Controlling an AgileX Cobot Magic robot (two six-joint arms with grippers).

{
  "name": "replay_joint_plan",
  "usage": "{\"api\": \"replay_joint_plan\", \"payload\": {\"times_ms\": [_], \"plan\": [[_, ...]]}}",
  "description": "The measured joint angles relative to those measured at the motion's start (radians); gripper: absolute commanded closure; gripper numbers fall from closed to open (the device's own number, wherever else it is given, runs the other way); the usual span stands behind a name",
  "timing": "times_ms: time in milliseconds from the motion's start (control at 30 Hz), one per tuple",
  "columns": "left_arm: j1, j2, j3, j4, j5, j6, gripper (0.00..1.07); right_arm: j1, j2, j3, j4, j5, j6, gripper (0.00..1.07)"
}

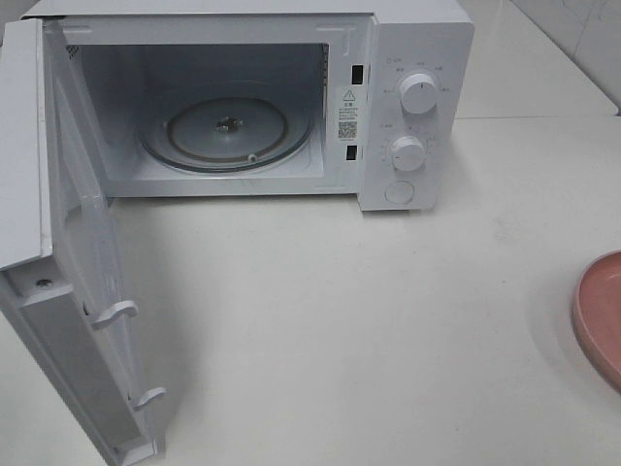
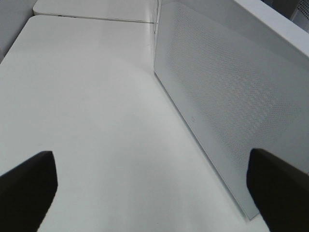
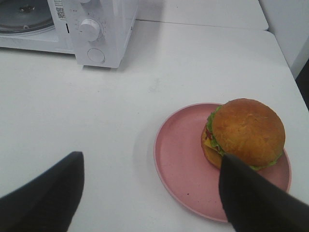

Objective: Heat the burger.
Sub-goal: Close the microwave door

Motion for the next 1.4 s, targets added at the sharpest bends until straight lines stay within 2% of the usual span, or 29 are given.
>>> {"api": "replay_joint_plan", "payload": {"times_ms": [833, 1100, 1267, 1400], "plan": [[0.0, 0.0, 0.0, 0.0, 0.0, 0.0, 0.07, 0.0, 0.0, 0.0, 0.0, 0.0, 0.0, 0.31], [0.0, 0.046, 0.0, 0.001, 0.0, 0.0, 0.07, 0.0, 0.0, 0.0, 0.0, 0.0, 0.0, 0.31], [0.0, 0.097, -0.006, -0.004, -0.008, 0.0, 0.1, 0.0, 0.0, 0.0, 0.0, 0.0, 0.0, 0.31], [0.0, 0.173, -0.024, -0.012, -0.127, 0.0, 0.17, 0.0, 0.0, 0.0, 0.0, 0.0, 0.0, 0.31]]}}
